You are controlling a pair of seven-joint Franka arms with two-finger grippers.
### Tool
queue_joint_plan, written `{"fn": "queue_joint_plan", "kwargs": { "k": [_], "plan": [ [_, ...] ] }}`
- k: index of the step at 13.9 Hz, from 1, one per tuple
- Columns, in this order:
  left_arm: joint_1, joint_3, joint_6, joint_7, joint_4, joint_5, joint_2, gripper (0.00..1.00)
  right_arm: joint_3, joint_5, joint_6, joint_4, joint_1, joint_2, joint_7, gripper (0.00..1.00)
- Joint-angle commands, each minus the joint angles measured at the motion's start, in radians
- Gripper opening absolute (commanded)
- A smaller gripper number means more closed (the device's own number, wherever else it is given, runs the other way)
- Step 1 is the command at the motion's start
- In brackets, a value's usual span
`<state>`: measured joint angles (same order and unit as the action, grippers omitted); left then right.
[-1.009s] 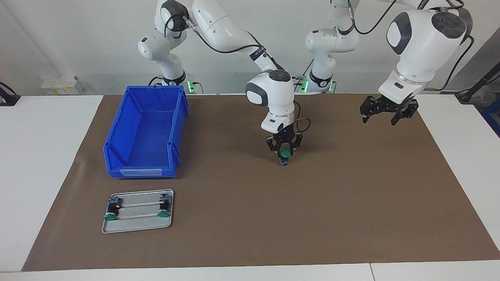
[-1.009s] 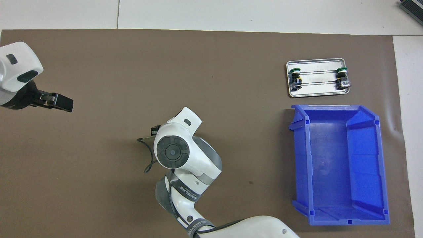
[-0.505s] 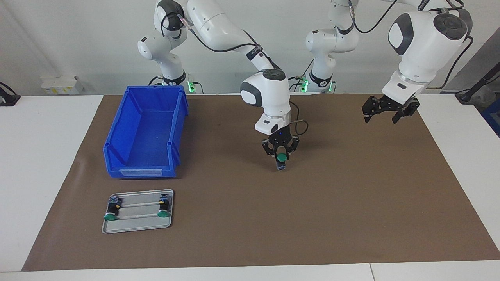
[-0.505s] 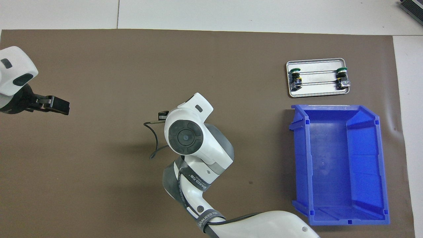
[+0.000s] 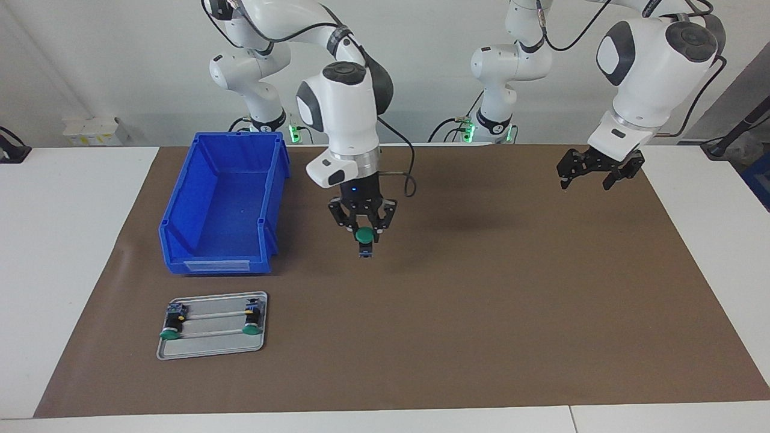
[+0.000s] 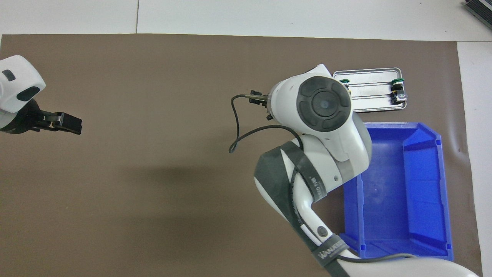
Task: Place and press button with both arms
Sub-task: 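Carry the green button with the right gripper into the blue bin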
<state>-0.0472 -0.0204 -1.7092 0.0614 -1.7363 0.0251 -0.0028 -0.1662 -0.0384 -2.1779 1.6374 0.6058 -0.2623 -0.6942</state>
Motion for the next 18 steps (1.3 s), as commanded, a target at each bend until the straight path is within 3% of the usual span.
{"fn": "queue_joint_plan", "kwargs": {
  "k": [1, 4, 10, 14, 18],
  "plan": [
    [0.009, -0.006, -0.049, -0.008, -0.075, 0.009, -0.051, 0.99, 0.011, -0.006, -0.013, 0.206, -0.117, 0.18, 0.178, 0.0],
    [0.009, -0.006, -0.059, -0.006, -0.075, 0.009, -0.052, 1.0, 0.011, 0.008, 0.059, 0.326, -0.243, 0.314, 0.39, 0.0],
    [0.01, -0.006, -0.069, 0.006, -0.075, 0.009, -0.051, 1.0, 0.01, 0.115, 0.029, 0.589, -0.457, 0.445, 0.701, 0.0],
    [0.009, -0.006, -0.061, -0.003, -0.069, 0.009, -0.051, 1.0, 0.008, 0.121, -0.061, 0.714, -0.511, 0.448, 0.783, 0.0],
    [0.009, -0.006, -0.052, -0.003, -0.068, 0.009, -0.051, 1.0, 0.008, 0.228, -0.189, 0.831, -0.521, 0.44, 0.866, 0.0]
  ]
}}
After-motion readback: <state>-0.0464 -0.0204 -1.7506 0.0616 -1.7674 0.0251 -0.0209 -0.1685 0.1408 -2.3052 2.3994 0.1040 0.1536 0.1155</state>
